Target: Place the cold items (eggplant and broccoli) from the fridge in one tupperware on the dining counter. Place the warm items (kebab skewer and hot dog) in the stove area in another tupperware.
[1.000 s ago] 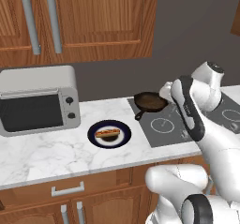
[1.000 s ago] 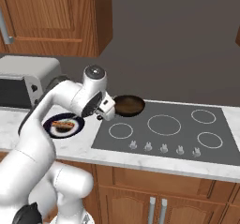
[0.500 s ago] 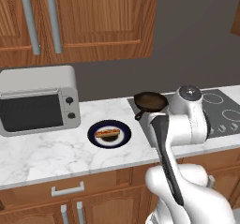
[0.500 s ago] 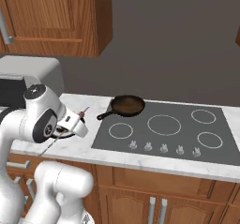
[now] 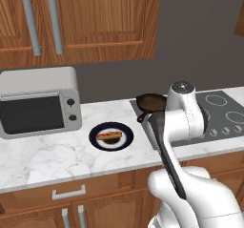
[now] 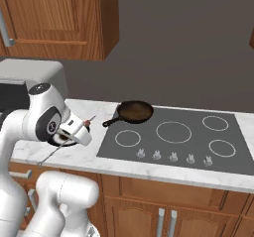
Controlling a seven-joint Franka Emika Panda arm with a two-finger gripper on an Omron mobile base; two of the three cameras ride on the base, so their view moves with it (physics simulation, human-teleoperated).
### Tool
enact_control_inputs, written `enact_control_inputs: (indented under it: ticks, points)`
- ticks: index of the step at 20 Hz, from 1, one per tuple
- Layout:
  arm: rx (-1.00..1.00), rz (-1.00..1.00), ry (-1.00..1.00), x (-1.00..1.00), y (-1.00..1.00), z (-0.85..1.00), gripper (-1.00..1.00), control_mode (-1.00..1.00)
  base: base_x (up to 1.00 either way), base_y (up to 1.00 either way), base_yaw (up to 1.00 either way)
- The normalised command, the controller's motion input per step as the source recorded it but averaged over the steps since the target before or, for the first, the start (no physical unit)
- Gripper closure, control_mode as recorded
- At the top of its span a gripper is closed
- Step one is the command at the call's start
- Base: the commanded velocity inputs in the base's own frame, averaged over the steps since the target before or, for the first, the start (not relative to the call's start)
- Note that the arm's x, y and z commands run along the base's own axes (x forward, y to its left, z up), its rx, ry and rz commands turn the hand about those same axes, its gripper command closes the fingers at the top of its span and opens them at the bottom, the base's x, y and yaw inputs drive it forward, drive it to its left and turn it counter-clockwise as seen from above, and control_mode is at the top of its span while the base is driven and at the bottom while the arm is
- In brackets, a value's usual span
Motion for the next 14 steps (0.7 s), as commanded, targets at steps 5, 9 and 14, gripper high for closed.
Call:
enact_control_inputs:
  ticks: [5, 9, 14]
  points:
    - [0.0, 0.0, -0.02, -0.12, 0.0, 0.0, 1.0, -1.0, 0.0, 0.0, 0.0]
    - [0.0, 0.0, -0.03, -0.14, 0.0, -0.01, 1.0, 1.0, -0.22, 0.0, 0.0]
    - [0.0, 0.0, 0.0, 0.0, 0.0, 0.0, 1.0, 1.0, -0.75, -0.04, 0.07]
